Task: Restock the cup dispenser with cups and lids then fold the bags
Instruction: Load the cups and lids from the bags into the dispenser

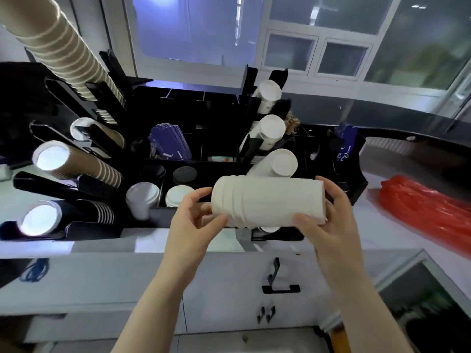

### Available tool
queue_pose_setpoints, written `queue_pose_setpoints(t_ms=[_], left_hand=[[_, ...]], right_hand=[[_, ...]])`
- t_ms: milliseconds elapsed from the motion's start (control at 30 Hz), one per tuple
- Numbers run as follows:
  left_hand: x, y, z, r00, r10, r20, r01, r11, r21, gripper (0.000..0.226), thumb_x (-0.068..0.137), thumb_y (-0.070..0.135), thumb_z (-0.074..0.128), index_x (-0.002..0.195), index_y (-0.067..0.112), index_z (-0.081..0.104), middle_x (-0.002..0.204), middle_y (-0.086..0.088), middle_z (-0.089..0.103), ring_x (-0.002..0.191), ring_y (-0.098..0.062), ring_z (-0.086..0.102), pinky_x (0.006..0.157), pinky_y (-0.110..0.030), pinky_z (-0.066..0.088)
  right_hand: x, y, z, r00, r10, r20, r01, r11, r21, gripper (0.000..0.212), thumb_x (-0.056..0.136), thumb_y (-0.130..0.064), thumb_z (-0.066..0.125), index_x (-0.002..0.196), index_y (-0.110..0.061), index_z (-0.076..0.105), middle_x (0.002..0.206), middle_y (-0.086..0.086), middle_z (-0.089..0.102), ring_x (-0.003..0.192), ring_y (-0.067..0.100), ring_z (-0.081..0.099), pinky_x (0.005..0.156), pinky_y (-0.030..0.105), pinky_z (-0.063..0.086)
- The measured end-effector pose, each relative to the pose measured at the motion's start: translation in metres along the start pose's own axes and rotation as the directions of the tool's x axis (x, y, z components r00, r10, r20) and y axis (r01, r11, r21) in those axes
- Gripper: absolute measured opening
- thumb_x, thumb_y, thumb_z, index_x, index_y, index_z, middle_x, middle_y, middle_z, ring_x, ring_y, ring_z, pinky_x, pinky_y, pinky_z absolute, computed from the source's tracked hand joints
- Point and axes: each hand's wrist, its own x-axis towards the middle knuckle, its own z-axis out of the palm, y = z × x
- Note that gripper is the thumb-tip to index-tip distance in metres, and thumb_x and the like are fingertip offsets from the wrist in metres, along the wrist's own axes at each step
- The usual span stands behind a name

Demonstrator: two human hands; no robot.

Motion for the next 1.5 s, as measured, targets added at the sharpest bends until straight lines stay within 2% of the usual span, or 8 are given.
queue_pose_setpoints(t_ms=[167,300,467,733,867,1067,1233,1500], left_hand=[[-0.019,-0.001,0.024,0.999,0.007,0.046,-0.009,0.999,0.043,0.041,0.081,0.008,0.069,0.115,0.029,0.058,0.098,0.001,0.072,0.092,-0.013,0.068,0.077,-0.016,0.051],[-0.022,-0.005,0.026,0.999,-0.043,-0.018,0.044,0.997,0.063,0.035,0.088,0.007,0.062,0.114,0.03,0.059,0.101,0.007,0.072,0.098,-0.008,0.067,0.084,-0.023,0.047],[-0.014,-0.012,0.019,0.991,-0.112,-0.07,0.116,0.991,0.06,0.03,0.091,0.007,0.057,0.113,0.029,0.058,0.099,0.009,0.073,0.102,-0.014,0.065,0.095,-0.037,0.05],[0.006,-0.016,0.004,0.989,-0.132,-0.063,0.135,0.99,0.042,0.032,0.092,0.005,0.056,0.114,0.028,0.058,0.109,0.007,0.069,0.106,-0.008,0.063,0.091,-0.027,0.047],[0.015,-0.019,-0.008,0.988,-0.139,-0.063,0.142,0.989,0.041,0.032,0.091,0.007,0.058,0.117,0.027,0.058,0.109,0.007,0.07,0.103,-0.002,0.063,0.089,-0.025,0.046],[0.032,-0.026,-0.02,0.986,-0.153,-0.059,0.156,0.987,0.042,0.031,0.092,0.008,0.057,0.116,0.027,0.059,0.108,0.008,0.07,0.106,-0.006,0.063,0.091,-0.028,0.047],[0.049,-0.027,-0.013,0.989,-0.149,0.004,0.149,0.988,0.048,0.029,0.092,0.006,0.056,0.111,0.027,0.061,0.104,0.009,0.072,0.105,-0.008,0.064,0.087,-0.025,0.047],[0.078,-0.017,-0.002,0.986,-0.106,0.126,0.096,0.992,0.084,0.027,0.093,0.008,0.056,0.107,0.03,0.061,0.102,0.012,0.072,0.105,-0.011,0.064,0.092,-0.035,0.048]], right_hand=[[-0.017,-0.004,-0.034,0.986,0.016,-0.167,-0.021,0.999,-0.028,0.058,0.061,-0.041,0.076,0.113,-0.048,0.053,0.108,-0.009,0.063,0.1,0.013,0.065,0.078,0.035,0.058],[-0.023,-0.008,-0.041,0.968,-0.06,-0.244,0.018,0.986,-0.168,0.059,0.064,-0.036,0.077,0.113,-0.052,0.049,0.114,-0.013,0.057,0.098,0.001,0.061,0.066,0.016,0.054],[-0.018,0.004,-0.03,0.981,-0.098,-0.165,0.029,0.924,-0.38,0.069,0.072,-0.019,0.081,0.128,-0.04,0.045,0.118,-0.033,0.046,0.111,-0.01,0.046,0.077,0.017,0.051],[0.014,0.04,0.007,1.0,-0.009,-0.005,0.002,0.681,-0.732,0.077,0.072,-0.027,0.082,0.137,-0.036,0.041,0.125,-0.015,0.037,0.101,-0.005,0.035,0.079,0.01,0.034],[0.02,0.063,0.015,0.999,0.036,0.028,0.006,0.505,-0.863,0.078,0.072,-0.026,0.083,0.138,-0.027,0.042,0.133,-0.005,0.043,0.117,0.018,0.044,0.093,0.031,0.042],[0.026,0.075,0.018,0.998,0.064,0.01,-0.02,0.451,-0.892,0.079,0.068,-0.03,0.085,0.134,-0.028,0.042,0.13,-0.005,0.044,0.115,0.022,0.046,0.09,0.037,0.045],[0.037,0.065,0.013,0.975,0.22,-0.013,-0.15,0.619,-0.771,0.075,0.064,-0.049,0.082,0.128,-0.036,0.048,0.125,-0.017,0.045,0.116,0.005,0.041,0.092,0.025,0.035],[0.052,0.038,0.01,0.968,-0.031,-0.247,-0.108,0.842,-0.528,0.016,0.085,-0.026,0.069,0.091,-0.039,0.063,0.092,-0.02,0.067,0.09,-0.008,0.06,0.075,0.004,0.042]])
